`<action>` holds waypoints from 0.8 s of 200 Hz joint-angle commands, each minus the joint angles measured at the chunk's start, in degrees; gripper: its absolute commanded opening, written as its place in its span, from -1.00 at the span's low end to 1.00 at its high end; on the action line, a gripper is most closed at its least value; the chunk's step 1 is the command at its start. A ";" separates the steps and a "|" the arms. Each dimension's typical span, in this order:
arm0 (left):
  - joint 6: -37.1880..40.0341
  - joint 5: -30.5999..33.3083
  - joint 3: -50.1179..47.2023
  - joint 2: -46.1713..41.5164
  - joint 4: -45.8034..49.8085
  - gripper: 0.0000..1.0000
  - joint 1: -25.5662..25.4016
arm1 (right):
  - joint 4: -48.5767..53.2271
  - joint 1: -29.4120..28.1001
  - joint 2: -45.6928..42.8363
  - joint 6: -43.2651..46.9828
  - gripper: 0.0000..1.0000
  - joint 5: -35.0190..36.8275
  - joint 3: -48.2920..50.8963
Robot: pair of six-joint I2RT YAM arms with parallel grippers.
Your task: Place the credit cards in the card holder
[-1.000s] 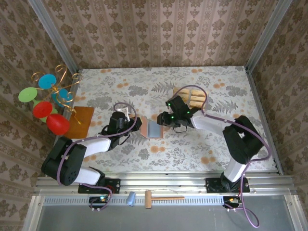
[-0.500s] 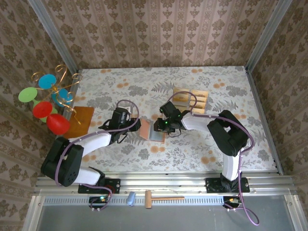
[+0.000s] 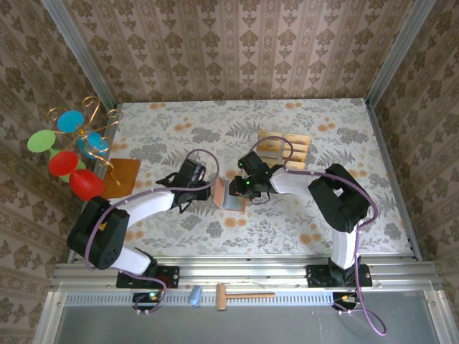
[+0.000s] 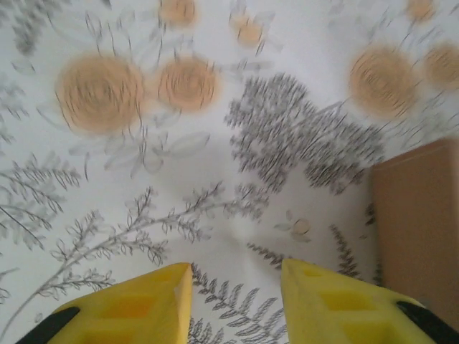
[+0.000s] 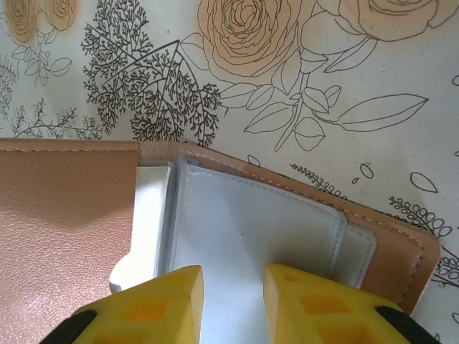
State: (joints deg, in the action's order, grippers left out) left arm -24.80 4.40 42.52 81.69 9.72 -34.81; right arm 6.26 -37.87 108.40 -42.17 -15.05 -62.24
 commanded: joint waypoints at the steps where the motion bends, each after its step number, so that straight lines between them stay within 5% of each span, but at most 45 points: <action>1: 2.64 1.24 4.19 -4.65 3.52 -0.11 -0.29 | 0.88 0.18 1.75 0.19 -0.38 0.89 -0.63; 73: 2.03 0.17 8.29 2.37 3.92 0.27 -3.68 | -0.55 0.16 1.72 -0.27 -0.37 0.81 0.88; 160: -1.65 11.72 0.49 5.29 4.63 0.23 -3.57 | -0.79 0.42 1.97 0.34 -0.37 1.16 1.72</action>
State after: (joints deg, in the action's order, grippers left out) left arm -24.38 11.77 45.36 86.52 13.30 -38.28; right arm 4.58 -37.87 108.51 -42.17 -15.05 -61.73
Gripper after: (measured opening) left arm 0.617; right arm 0.315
